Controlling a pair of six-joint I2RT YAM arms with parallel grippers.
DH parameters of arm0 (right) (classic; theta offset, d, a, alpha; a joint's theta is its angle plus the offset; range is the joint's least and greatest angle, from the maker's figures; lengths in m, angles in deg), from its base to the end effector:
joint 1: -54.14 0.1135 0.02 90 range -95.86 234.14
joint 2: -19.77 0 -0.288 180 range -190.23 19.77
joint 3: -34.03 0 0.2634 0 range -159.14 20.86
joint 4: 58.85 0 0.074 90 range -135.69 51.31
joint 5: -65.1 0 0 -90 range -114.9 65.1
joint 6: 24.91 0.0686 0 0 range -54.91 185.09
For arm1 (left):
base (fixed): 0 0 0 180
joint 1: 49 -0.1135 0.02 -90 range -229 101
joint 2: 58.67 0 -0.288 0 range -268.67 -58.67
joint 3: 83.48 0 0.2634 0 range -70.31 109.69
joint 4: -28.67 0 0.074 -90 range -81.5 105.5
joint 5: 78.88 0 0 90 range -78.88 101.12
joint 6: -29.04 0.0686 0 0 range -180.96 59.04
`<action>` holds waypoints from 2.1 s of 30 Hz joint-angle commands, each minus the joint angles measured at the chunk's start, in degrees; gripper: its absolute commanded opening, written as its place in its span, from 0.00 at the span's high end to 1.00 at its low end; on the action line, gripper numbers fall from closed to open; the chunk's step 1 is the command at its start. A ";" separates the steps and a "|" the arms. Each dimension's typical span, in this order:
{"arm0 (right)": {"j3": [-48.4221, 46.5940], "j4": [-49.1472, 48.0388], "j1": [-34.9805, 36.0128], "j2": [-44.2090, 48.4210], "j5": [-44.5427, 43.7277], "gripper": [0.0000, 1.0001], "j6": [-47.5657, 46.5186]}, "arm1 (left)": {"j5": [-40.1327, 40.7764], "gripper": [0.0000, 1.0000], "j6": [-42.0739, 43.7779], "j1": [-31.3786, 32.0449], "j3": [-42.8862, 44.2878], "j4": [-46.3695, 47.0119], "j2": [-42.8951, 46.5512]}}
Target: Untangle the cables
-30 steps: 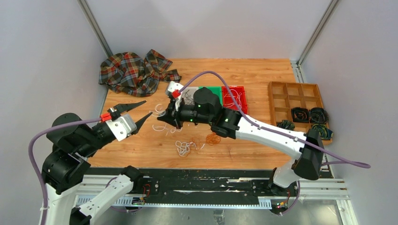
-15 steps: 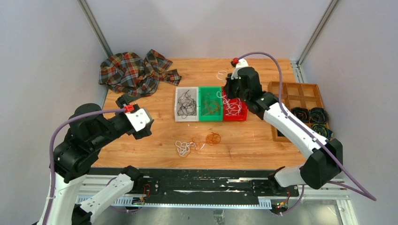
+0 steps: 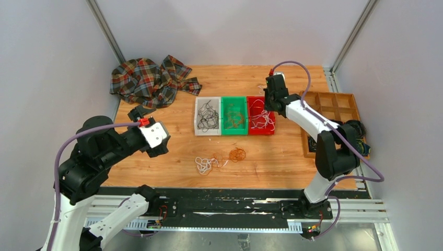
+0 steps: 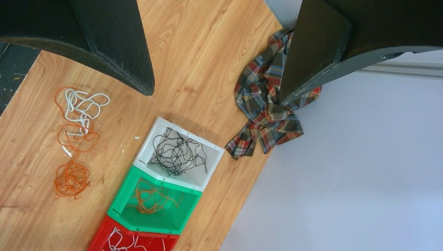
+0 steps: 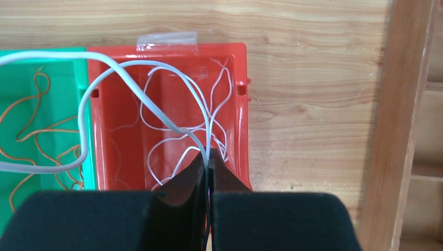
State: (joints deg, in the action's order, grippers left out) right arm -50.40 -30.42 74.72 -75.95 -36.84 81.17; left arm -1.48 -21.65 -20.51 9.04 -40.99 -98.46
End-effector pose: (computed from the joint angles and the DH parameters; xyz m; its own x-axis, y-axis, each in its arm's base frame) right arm 0.3940 0.1328 0.2583 -0.6288 0.0533 -0.7757 -0.0216 0.9961 0.0860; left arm 0.0746 -0.0575 0.4664 0.2131 0.5878 -0.7804 0.6642 0.4986 0.5569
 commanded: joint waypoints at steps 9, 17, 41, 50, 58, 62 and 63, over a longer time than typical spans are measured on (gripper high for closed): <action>-6.28 2.86 -0.89 -5.60 2.81 0.77 5.17 | -0.25 0.05 1.55 0.26 1.23 -0.25 0.03; -4.01 3.99 -0.88 -1.46 3.33 0.54 5.39 | -0.03 0.05 2.07 0.25 1.59 -0.24 0.20; 22.92 -2.46 26.38 25.15 1.90 0.64 8.94 | -9.07 0.13 14.36 0.25 -22.71 -2.88 -9.63; 31.83 -2.48 28.03 37.68 -1.99 0.73 12.39 | -10.72 0.19 27.31 0.38 -30.22 2.25 -21.68; 30.40 -0.80 28.03 36.82 -3.06 0.85 14.32 | -8.22 0.24 31.10 6.30 -35.96 10.91 -28.15; 29.74 -0.06 28.04 36.29 -3.00 0.86 15.39 | -5.82 0.28 29.98 7.26 -38.04 16.17 -30.02; 29.72 -0.02 28.03 36.35 -3.06 0.86 15.53 | -4.88 0.29 30.26 7.34 -38.32 17.19 -30.48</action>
State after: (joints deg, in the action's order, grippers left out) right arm -19.04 -31.71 102.04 -39.56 -38.27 94.61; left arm -9.18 7.33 -13.84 -28.38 -31.30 -127.62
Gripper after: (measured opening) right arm 0.147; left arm 0.730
